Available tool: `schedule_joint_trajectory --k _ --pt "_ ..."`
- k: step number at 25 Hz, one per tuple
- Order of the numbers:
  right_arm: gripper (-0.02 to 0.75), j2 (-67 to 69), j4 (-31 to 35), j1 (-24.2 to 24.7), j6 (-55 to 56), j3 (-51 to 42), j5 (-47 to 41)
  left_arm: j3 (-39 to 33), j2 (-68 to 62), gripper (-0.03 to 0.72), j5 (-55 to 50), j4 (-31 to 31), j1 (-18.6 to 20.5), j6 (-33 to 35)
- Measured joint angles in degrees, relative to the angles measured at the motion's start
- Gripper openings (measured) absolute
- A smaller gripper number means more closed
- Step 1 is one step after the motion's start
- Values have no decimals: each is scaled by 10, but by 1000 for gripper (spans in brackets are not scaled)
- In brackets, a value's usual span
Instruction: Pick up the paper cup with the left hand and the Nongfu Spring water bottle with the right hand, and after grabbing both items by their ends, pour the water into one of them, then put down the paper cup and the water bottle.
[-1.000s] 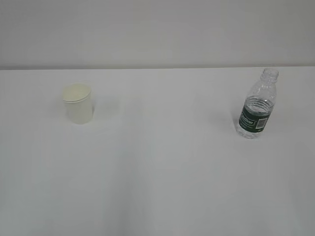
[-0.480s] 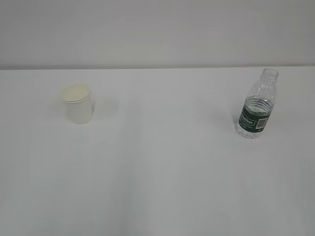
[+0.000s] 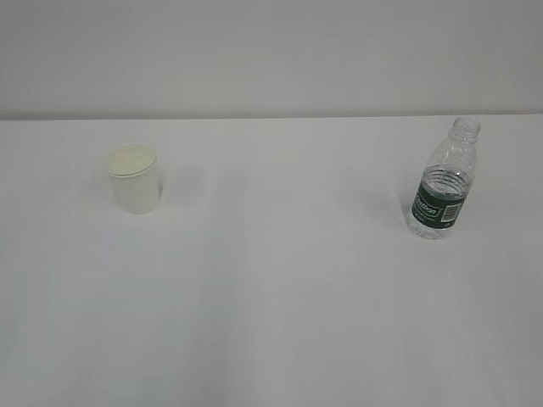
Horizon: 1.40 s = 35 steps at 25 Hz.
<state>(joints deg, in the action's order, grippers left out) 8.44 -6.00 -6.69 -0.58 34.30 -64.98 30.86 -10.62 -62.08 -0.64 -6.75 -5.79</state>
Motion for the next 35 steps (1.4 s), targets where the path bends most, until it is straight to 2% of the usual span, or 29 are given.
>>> schedule_joint_trajectory --k 13,25,35 --pt "519 81 0 0 0 9 63 23 -70 574 56 17 0 0" --pt "519 124 3 0 0 8 161 24 -136 573 171 23 0 0" --pt "519 124 17 0 0 -50 267 20 -191 573 255 26 0 0"
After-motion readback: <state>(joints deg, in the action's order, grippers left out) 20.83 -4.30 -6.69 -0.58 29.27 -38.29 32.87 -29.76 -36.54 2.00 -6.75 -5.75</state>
